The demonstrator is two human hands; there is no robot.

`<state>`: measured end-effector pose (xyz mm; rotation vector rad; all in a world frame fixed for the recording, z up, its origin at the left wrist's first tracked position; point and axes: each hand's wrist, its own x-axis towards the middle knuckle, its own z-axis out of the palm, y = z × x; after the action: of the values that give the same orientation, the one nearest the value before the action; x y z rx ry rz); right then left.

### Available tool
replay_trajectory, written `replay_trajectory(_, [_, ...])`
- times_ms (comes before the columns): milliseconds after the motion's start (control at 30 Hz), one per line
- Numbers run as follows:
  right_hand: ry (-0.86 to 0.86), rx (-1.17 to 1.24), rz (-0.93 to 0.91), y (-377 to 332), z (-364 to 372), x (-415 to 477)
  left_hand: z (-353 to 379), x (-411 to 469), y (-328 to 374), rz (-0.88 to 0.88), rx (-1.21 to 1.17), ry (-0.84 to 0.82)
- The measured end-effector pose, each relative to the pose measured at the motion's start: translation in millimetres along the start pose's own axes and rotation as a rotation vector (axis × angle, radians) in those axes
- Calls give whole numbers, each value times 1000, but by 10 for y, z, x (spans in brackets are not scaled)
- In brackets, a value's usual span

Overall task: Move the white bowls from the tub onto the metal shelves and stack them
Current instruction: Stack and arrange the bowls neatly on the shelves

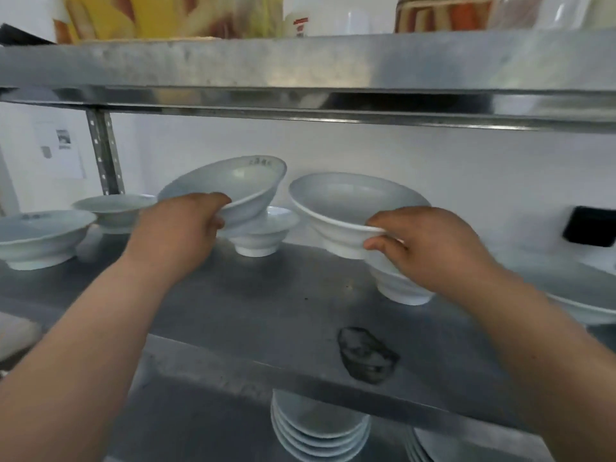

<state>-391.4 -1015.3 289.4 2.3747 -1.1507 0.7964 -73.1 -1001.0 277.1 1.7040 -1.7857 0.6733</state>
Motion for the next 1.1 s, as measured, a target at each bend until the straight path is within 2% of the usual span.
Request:
replay_trajectory(167, [7,-139,189,890,-419,-680,329,111,1084,113,-148,100])
replay_trajectory(433, [-40,-189,379,1828,-579,-1451,855,236,2155,305,-255,10])
replay_trajectory(633, [-190,-159,489,2093,-430,-1636,1096,220,2419,325,-245,-140])
replay_trajectory(767, [-161,-20,526,2166,-362,-1705,1132,248,2462,300,-225,-199])
replay_trajectory(900, [-109,32,466,2215,-350,-1741,1131,275,2466,292,-233,-254])
replay_trajectory(1000, [-94,72,456,2237,-319,-1785,1161,208,2522,346,-236,-226])
replay_trajectory(1100, [-97,10,484,2244,-268,-1797,1204,158,2547,374,-215,-157])
